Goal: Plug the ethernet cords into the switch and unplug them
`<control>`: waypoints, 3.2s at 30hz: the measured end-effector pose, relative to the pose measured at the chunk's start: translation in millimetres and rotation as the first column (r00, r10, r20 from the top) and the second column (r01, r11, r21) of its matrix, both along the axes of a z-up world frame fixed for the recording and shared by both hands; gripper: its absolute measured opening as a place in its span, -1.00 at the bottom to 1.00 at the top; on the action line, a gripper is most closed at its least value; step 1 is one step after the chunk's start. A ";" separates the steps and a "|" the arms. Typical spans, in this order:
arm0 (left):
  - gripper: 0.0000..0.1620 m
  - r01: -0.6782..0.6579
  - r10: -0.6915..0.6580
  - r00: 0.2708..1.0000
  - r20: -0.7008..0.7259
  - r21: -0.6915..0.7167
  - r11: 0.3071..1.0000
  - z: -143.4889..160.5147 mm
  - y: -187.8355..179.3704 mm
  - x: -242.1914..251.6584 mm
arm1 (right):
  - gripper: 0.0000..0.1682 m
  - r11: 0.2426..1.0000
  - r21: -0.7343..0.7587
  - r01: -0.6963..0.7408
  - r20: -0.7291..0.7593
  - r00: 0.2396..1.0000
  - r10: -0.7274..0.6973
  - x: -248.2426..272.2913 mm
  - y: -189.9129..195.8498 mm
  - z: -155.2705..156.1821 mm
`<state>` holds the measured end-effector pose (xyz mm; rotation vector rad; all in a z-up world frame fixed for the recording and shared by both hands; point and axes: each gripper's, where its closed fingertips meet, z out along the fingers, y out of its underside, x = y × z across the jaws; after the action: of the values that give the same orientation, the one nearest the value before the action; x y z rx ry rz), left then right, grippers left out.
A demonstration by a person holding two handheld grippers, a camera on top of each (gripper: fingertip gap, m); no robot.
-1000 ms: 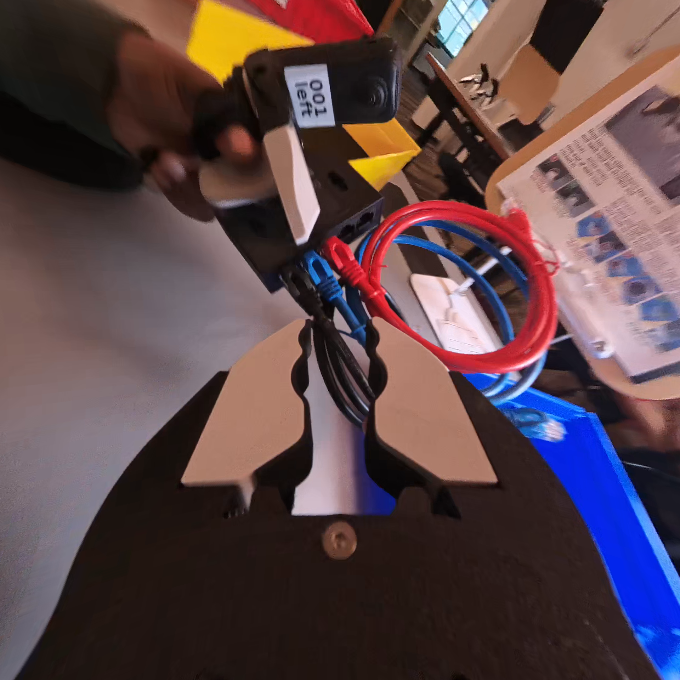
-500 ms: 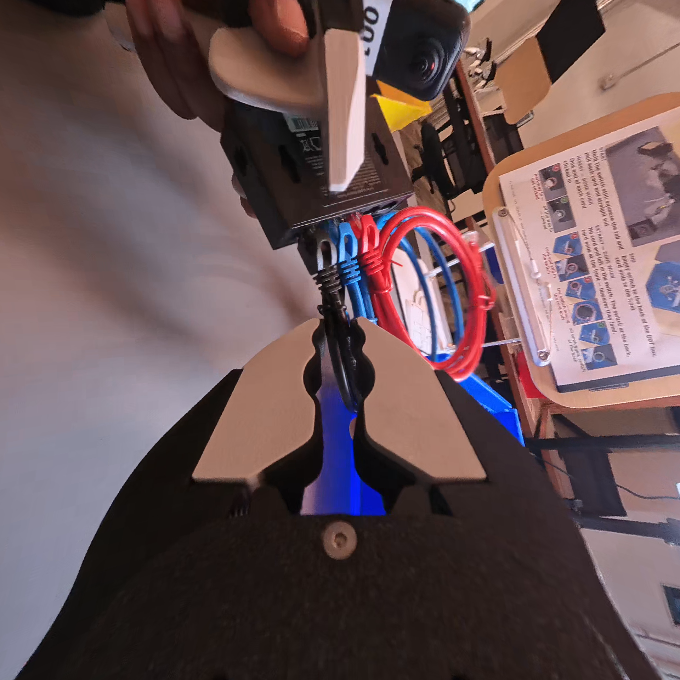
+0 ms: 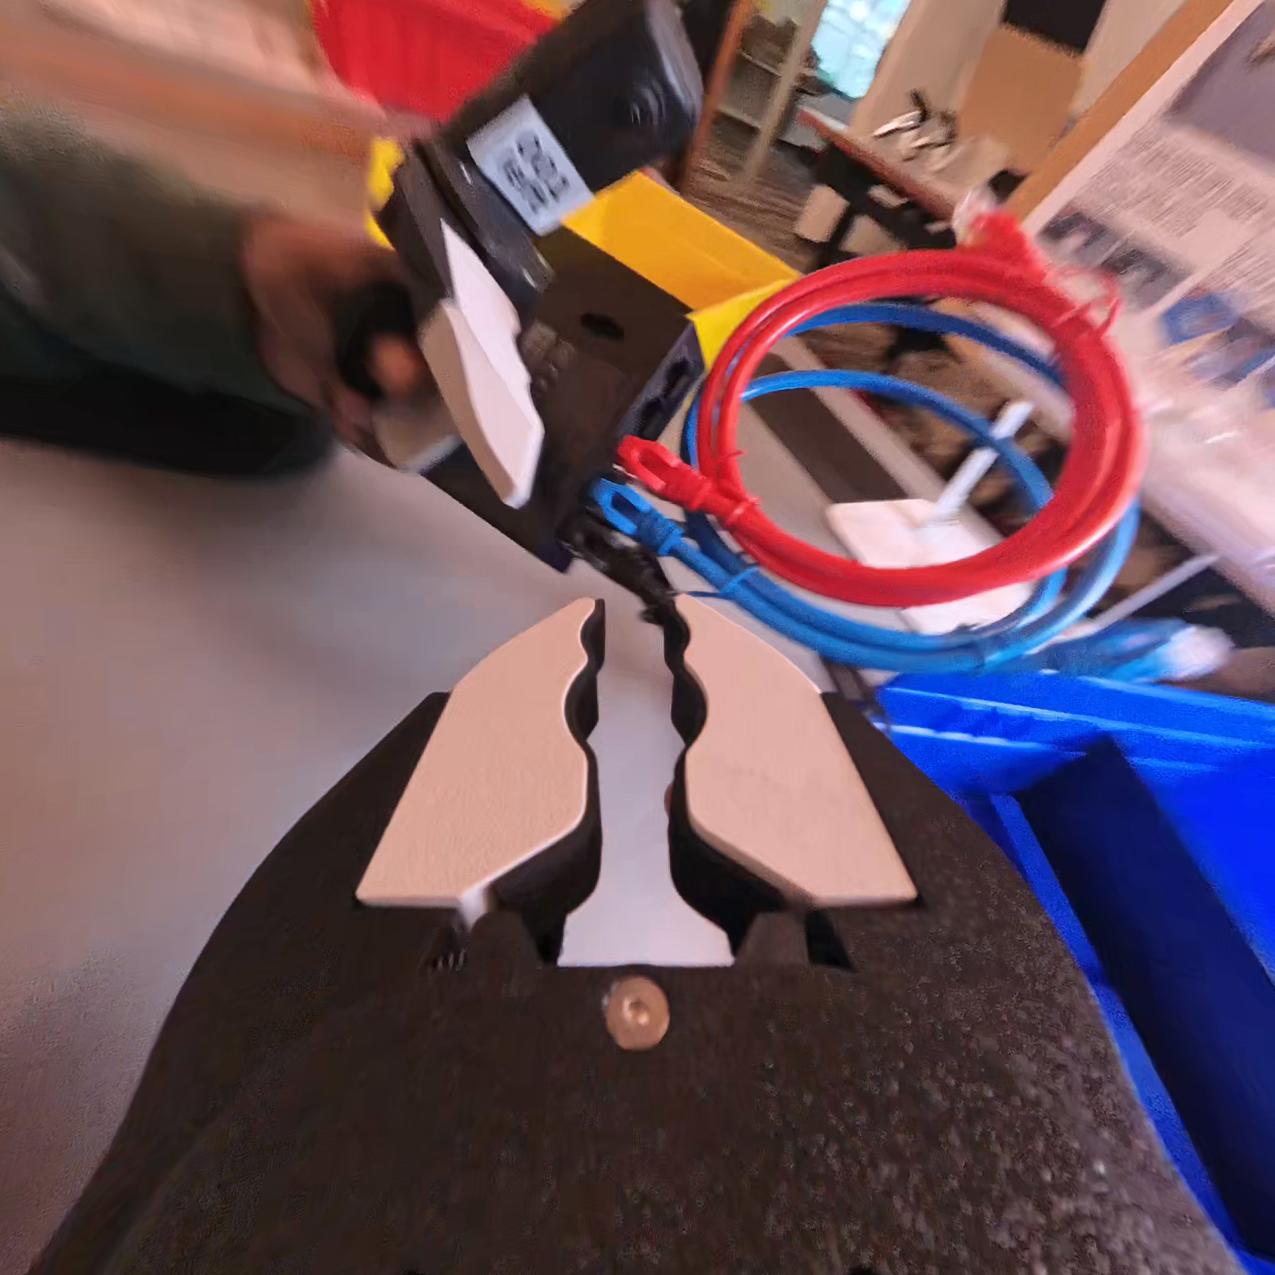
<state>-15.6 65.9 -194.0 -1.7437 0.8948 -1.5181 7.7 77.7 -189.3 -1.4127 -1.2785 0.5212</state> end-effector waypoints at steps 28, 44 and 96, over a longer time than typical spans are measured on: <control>-0.49 -0.123 0.109 0.991 0.075 0.229 0.966 22.4 -5.4 12.3 | -0.80 0.601 -0.615 -0.511 -0.640 0.769 -0.001 -19.9 -11.0 19.3; -0.51 -0.279 0.269 0.960 0.077 0.289 0.916 28.5 -2.2 12.8 | -1.00 0.940 -0.268 -0.209 -0.450 0.890 0.069 -18.0 -10.6 20.1; -0.52 -0.290 0.258 0.889 0.380 0.030 0.957 52.2 2.1 -42.8 | -0.83 0.818 -0.576 -0.014 -0.243 0.958 -0.155 80.9 86.2 52.8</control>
<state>-58.4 68.0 -141.8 -1.3847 0.4877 -1.5239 88.7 163.9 -136.5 -1.7939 -0.8598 1.0826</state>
